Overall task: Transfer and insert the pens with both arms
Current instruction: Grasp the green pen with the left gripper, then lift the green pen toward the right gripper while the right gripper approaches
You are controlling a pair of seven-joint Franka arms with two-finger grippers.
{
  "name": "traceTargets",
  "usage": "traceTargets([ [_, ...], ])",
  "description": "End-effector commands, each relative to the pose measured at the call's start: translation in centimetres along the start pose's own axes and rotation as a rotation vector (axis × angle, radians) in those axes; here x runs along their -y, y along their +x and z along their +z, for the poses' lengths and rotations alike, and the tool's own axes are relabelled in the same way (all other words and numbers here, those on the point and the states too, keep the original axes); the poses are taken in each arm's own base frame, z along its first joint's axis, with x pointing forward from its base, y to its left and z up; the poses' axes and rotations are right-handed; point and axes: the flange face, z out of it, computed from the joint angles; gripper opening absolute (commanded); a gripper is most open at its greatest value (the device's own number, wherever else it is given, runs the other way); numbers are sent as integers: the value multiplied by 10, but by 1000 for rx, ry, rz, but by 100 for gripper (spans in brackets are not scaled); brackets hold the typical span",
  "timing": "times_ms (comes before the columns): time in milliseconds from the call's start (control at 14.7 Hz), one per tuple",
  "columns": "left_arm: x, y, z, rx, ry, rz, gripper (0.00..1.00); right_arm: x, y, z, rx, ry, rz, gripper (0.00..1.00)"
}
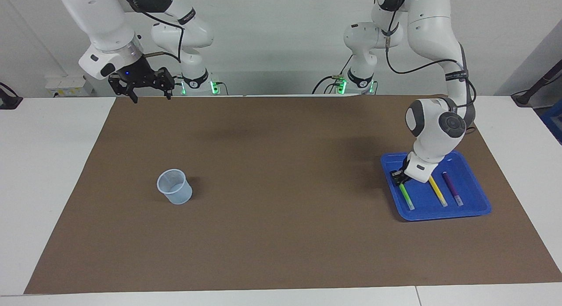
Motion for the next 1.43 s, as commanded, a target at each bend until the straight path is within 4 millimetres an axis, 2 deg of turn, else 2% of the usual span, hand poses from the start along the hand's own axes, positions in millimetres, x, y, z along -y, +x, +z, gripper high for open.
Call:
traceTargets([
  [0,5,-6,-47,29,-10,-23,0,3,-4,-5,-1,10,13,100],
  [136,11,-14,-70,41,-63,-60,0,4,-5,-5,3,10,12,100],
  [340,6,-30,-101,93,-132,-97,0,7,-9,-3,9,9,2,100],
  [475,1,-47,-120,169,-175,-124,0,9,-12,1,17,16,3,100],
  [611,-16,-57,-132,231,-163,-188,0,19,-16,10,21,65,-1,100],
  [679,-39,-65,-136,260,-173,-201,0,21,-20,18,23,74,8,100],
  [747,-52,-70,-140,293,-204,-245,0,25,-18,25,2,111,6,100],
  [883,-80,-84,-150,341,-258,-294,0,33,-12,27,-31,190,22,100],
  [1019,-109,-97,-161,374,-305,-334,0,39,-5,33,-49,259,131,100],
  [1155,-131,-111,-176,411,-362,-364,0,44,0,39,-62,314,155,100],
  [1358,-160,-137,-207,451,-443,-419,0,62,5,47,-51,378,147,100],
])
